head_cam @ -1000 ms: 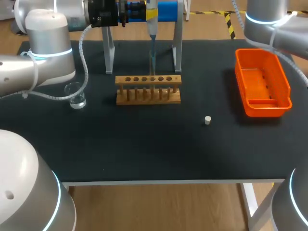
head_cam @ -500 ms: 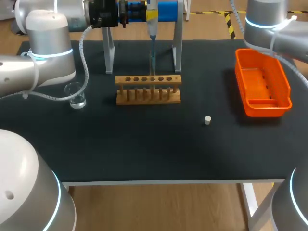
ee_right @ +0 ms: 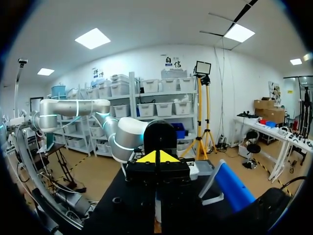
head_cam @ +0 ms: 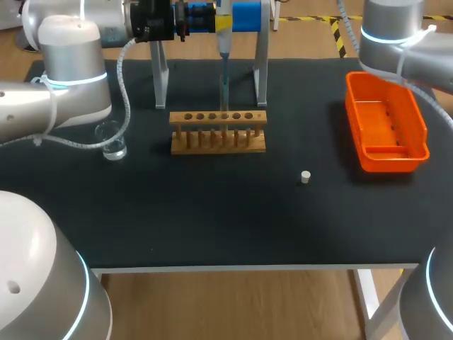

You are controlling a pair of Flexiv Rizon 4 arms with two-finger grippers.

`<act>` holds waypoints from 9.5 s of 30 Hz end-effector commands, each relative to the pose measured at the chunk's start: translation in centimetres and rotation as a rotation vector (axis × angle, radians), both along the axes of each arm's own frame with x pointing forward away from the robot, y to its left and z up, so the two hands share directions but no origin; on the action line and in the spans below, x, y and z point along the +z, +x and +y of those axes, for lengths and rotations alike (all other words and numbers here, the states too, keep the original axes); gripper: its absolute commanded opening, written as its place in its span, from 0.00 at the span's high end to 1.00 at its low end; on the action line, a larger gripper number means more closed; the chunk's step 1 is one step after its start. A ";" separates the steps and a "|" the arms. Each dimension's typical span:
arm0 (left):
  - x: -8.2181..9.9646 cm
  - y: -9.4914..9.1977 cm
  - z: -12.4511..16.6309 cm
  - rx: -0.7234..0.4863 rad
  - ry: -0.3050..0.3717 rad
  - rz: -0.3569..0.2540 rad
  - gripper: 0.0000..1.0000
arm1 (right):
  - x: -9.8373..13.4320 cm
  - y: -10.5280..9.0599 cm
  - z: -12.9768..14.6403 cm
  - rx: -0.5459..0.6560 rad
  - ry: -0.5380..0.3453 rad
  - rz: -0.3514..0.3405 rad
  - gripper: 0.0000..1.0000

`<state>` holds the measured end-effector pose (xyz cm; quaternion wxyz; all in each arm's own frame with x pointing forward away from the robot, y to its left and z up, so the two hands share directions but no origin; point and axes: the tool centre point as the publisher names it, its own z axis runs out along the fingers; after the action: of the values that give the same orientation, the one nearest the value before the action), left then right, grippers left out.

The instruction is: Invert the test tube, pick up the pipette, mount the tip to pipette, aspirate from beaker and dispense into the tube, eject the tip, return the pipette, and cap with the stopper.

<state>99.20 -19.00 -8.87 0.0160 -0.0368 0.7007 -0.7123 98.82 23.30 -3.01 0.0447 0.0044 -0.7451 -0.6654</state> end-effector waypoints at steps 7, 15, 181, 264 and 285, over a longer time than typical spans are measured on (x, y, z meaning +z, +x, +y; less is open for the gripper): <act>0.5 0.1 0.1 -0.004 0.001 -0.001 1.00 | 3.3 -0.3 -3.0 -0.033 0.062 -0.069 0.00; 0.5 0.1 0.1 -0.004 0.001 -0.001 1.00 | 2.1 -1.3 -7.9 -0.072 0.066 -0.098 0.00; 5.2 -1.1 -0.9 0.009 0.082 -0.060 1.00 | -28.3 1.3 2.2 -0.141 -0.355 -0.185 0.00; -3.9 -16.1 -0.3 0.126 0.085 -0.110 1.00 | -27.8 1.2 1.4 -0.145 -0.340 -0.179 0.00; -3.9 -16.1 -0.3 0.126 0.085 -0.110 1.00 | -20.2 -4.9 -12.4 -0.111 -0.082 -0.130 0.00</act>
<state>83.12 -19.21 -12.79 0.0998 -0.0400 0.7249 -0.6804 95.77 16.37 -24.82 -0.0310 0.0087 -0.7798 -0.6252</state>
